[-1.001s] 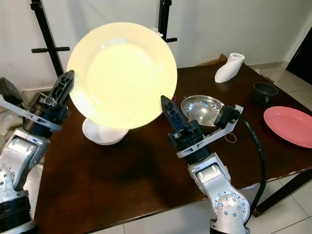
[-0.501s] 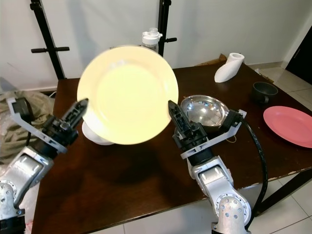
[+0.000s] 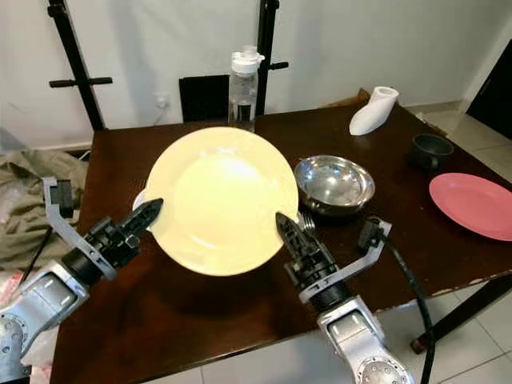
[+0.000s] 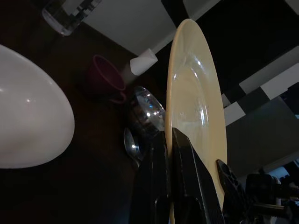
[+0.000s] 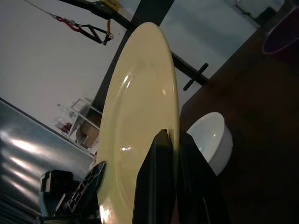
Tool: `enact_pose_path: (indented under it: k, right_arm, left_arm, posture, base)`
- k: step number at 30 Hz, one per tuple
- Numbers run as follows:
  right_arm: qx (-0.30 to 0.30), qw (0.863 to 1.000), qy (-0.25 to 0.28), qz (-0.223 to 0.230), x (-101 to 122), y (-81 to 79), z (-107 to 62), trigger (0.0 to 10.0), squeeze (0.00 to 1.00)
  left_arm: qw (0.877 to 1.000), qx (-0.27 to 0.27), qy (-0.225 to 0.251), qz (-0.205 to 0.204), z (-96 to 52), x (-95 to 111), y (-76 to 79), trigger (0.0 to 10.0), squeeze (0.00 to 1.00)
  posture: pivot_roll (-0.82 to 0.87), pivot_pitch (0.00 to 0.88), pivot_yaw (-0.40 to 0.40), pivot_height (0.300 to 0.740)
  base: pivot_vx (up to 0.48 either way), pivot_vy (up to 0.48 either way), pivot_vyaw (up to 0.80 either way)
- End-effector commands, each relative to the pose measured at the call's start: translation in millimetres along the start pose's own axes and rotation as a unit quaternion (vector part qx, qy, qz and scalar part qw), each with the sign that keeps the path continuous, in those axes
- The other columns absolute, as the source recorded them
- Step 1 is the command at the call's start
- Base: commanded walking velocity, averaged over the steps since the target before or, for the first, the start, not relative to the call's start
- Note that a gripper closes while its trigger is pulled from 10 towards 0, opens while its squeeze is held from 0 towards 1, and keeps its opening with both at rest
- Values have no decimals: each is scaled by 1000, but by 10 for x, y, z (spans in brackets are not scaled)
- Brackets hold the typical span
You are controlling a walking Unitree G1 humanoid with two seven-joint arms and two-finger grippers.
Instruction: Setting the table
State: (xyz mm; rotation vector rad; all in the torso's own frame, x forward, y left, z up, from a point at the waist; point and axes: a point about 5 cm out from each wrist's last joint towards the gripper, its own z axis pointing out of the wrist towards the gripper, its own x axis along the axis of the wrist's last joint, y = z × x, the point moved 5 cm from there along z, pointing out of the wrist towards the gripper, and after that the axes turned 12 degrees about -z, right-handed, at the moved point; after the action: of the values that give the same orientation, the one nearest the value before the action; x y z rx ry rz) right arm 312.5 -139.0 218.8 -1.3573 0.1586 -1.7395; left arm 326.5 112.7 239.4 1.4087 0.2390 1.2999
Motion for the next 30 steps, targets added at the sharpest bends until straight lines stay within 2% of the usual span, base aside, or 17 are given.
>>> enact_pose_path:
  k: [1,5,19,30]
  right_arm:
    - [13,1000,-3,-22,-21,-83,36,10000,0]
    - [4,999,2,-44,-3,-58,55,10000,0]
    - [-27,998,9,-60,-29,61,57,10000,0]
    - [-30,997,9,-69,-38,80,62,10000,0]
  left_arm:
    - [1000,8,-16,10,9,-79,-41,10000,0]
    - [1000,17,-17,19,14,-100,-102,10000,0]
    - [1000,20,-9,13,32,-177,-207,10000,0]
    - [1000,16,-8,13,55,-181,-246,10000,0]
  posture:
    - [20,81,99,740]
    - [17,73,102,740]
    - [18,64,94,740]
    - [12,60,99,701]
  base:
    - [0,0,0]
    - [0,0,0]
    - [0,0,0]
    - [0,0,0]
